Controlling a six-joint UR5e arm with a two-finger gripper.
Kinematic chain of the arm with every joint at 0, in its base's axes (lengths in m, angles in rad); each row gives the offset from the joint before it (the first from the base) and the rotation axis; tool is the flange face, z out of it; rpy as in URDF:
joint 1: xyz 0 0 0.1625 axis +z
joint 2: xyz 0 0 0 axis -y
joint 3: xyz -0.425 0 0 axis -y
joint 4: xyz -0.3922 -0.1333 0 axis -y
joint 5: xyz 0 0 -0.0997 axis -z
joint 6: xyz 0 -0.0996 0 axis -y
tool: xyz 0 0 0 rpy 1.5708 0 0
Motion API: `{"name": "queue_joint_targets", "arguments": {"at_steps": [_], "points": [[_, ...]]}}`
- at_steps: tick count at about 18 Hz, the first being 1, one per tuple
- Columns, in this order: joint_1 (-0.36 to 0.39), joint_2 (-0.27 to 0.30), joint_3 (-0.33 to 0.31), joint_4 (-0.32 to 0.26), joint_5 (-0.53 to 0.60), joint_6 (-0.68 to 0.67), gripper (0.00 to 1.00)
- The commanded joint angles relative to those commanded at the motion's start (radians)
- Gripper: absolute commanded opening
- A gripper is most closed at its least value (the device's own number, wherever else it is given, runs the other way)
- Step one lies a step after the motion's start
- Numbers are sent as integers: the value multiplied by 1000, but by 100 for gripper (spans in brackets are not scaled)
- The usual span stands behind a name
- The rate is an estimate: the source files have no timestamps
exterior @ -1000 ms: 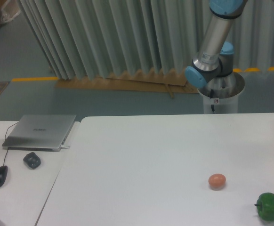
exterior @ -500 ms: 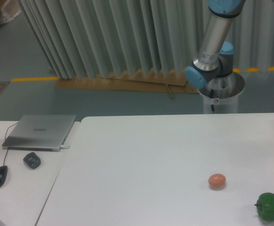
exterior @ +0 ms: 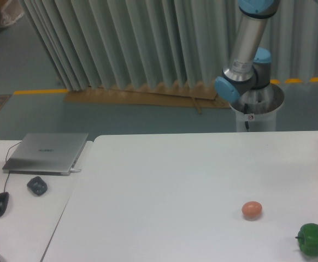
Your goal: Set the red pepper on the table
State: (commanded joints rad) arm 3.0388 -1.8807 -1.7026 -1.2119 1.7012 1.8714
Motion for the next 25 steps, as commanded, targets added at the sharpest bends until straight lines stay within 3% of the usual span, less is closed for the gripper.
{"name": "queue_joint_targets", "arguments": {"at_steps": [7,9,12,25], "points": [[6,-2,-23,37,5,18,100],[5,-8,20,22,27,20,100],[-2,-17,61,-67,51,18,100],[-8,-8,6,-58,35,-18,100]]}}
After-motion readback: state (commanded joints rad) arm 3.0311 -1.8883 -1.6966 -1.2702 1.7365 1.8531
